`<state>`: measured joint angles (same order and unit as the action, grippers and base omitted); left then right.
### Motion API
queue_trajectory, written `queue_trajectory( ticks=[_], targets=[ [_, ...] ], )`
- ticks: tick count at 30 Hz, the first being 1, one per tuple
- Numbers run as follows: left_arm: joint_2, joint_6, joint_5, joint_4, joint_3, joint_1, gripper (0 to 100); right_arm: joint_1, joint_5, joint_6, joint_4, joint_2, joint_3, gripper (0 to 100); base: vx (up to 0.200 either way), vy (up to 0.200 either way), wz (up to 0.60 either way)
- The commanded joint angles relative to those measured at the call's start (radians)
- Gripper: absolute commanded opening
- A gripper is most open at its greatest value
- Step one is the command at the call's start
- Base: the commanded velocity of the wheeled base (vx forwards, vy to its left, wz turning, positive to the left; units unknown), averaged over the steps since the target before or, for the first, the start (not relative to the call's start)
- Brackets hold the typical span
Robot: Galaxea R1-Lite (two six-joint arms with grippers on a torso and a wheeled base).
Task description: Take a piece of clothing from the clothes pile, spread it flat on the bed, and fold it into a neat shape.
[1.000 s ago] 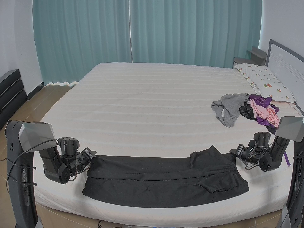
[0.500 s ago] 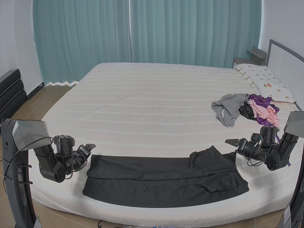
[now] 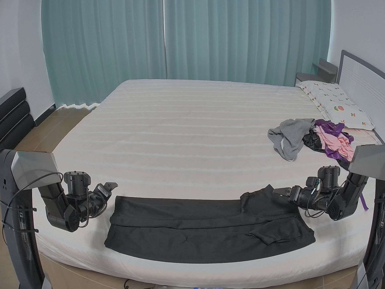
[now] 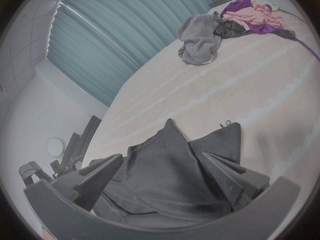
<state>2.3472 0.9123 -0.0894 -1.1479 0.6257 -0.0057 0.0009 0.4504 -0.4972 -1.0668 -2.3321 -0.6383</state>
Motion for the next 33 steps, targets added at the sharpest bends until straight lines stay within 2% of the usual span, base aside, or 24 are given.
queue_trajectory(
  ticks=[1,5,11,12,19,27,33],
  targets=[
    [-0.002,0.000,-0.001,-0.001,-0.003,0.000,100,-0.004,0.001,0.002,0.001,-0.036,-0.021,100,0.000,0.000,0.00],
    [-0.002,0.002,-0.006,-0.001,-0.003,0.000,100,-0.004,0.001,0.006,0.001,-0.050,-0.035,100,0.000,0.000,0.00],
    [-0.002,0.000,-0.006,-0.003,-0.003,0.000,100,-0.010,-0.001,0.057,-0.007,-0.085,-0.038,100,0.000,0.000,0.00],
    [-0.002,0.000,-0.006,-0.003,-0.003,0.000,100,-0.013,-0.001,0.066,-0.007,-0.087,-0.037,0,0.000,0.000,0.00],
    [-0.002,0.000,-0.006,-0.003,-0.003,0.000,100,-0.021,-0.001,0.085,-0.012,-0.072,-0.008,0,0.000,0.000,0.00],
    [-0.002,0.000,-0.006,-0.003,-0.004,0.000,100,-0.048,0.002,0.146,-0.025,-0.033,0.063,0,0.000,0.000,0.00],
    [-0.002,-0.001,-0.006,-0.004,-0.015,0.000,100,-0.070,0.037,0.144,-0.130,-0.010,0.163,0,0.000,0.000,0.00]
  ],
)
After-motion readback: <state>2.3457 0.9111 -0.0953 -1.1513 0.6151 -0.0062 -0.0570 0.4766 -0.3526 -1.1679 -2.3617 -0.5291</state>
